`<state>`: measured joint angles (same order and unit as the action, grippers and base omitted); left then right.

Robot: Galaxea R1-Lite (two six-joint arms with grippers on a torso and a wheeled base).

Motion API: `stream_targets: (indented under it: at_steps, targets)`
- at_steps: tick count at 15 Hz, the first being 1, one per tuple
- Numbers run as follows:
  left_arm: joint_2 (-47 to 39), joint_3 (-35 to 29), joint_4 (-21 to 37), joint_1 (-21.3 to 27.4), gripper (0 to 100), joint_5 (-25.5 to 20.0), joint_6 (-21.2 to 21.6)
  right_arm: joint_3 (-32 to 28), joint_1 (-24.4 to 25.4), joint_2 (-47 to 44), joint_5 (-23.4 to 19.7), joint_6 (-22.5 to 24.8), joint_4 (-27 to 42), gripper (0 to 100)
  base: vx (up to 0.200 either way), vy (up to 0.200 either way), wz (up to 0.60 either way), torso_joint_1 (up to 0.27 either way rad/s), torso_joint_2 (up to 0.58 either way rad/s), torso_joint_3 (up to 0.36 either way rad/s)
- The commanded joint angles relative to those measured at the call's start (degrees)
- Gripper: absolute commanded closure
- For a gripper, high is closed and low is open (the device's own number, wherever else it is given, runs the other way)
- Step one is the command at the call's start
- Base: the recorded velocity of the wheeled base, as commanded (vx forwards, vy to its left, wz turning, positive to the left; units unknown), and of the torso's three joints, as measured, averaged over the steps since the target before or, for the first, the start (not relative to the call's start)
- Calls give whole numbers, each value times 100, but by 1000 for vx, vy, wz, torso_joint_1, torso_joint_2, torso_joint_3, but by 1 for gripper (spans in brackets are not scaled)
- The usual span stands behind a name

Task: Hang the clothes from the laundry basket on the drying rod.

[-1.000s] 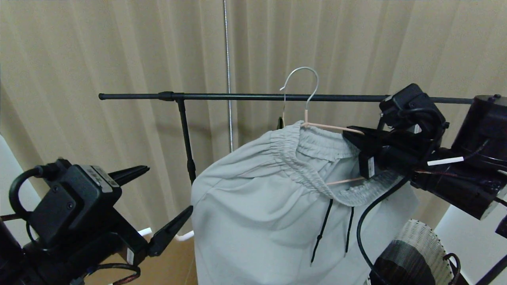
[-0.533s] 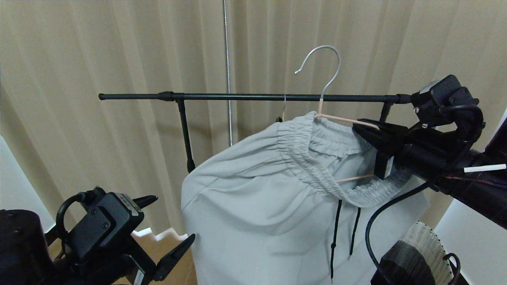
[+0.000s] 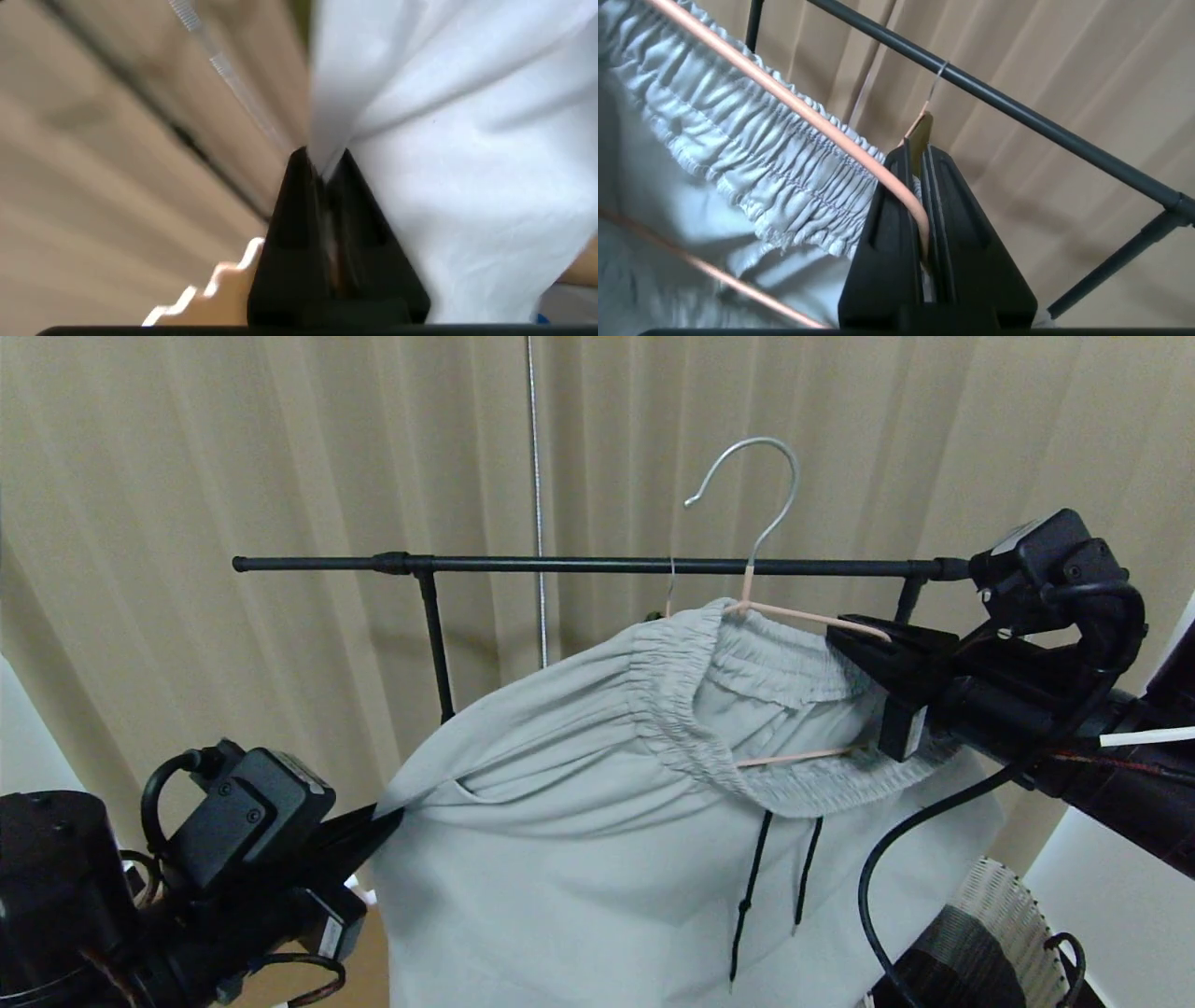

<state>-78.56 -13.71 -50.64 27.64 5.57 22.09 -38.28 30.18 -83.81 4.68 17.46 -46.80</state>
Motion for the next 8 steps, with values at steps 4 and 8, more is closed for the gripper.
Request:
stream_targets:
  at_steps: [4,8]
  targets:
    - [183,264,-113,-768,100,-39,-12,-22,-100,-30,24,12,4,100,0,0,0,0,0,0]
    - [262,264,-201,-760,0,-83,-29,5,-250,-4,50,21,13,100,0,0,0,0,0,0]
